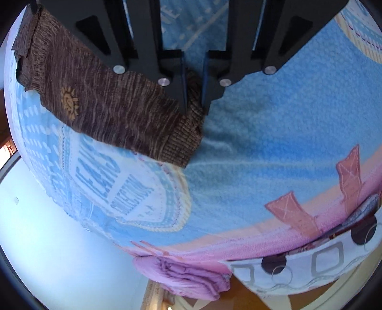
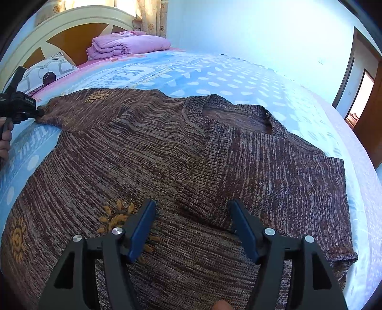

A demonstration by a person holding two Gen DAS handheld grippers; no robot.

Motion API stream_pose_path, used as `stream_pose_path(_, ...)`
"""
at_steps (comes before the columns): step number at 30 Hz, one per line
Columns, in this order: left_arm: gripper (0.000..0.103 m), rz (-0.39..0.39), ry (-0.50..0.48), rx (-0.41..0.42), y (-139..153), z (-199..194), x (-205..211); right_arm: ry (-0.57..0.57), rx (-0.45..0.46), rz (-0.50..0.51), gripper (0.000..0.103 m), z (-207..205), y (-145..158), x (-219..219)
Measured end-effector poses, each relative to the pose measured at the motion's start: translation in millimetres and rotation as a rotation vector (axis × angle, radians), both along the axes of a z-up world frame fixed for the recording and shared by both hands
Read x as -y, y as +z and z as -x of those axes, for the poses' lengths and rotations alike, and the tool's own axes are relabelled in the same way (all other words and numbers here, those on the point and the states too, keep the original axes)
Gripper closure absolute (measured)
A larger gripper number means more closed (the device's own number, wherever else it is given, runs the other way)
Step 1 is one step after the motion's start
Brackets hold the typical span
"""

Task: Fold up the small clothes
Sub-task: 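Lower the left gripper onto the other sleeve cuff and close it, then fold the held sleeve with the left gripper across the sweater body and release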

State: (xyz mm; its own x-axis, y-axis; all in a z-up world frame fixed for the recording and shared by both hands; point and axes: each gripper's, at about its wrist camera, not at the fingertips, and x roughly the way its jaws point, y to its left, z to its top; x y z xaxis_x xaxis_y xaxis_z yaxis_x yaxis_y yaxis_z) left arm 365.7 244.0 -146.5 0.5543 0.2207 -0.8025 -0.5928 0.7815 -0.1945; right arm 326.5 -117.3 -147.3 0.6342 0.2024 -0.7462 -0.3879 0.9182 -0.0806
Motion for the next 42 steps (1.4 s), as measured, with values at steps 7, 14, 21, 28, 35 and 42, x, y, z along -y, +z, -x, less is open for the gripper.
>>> stream_pose_path(7,0.093,0.009,-0.03,0.052,17.7,4.6,-0.1,-0.005,0.003,0.002,0.035,-0.6,-0.6,0.2)
stream_pose_path(14,0.093,0.062,-0.084,0.094,32.9,-1.3,10.5,-0.007,-0.001,-0.005,0.033,-1.4,-1.0,0.4)
stream_pose_path(21,0.094,0.067,-0.164,0.141,59.8,-7.1,38.7,-0.014,-0.01,-0.035,0.031,-4.3,-0.6,4.4)
stream_pose_path(28,0.094,0.112,-0.236,0.164,86.8,-10.5,70.5,-0.047,-0.046,-0.163,0.031,-2.2,12.2,24.6)
stream_pose_path(35,0.094,0.144,-0.318,0.219,115.9,-14.9,119.6,-0.087,-0.028,-0.228,0.031,14.3,37.9,55.0)
stream_pose_path(42,0.094,0.171,-0.393,0.249,130.1,-26.5,178.9,-0.145,-0.003,-0.286,0.031,42.0,57.1,107.4)
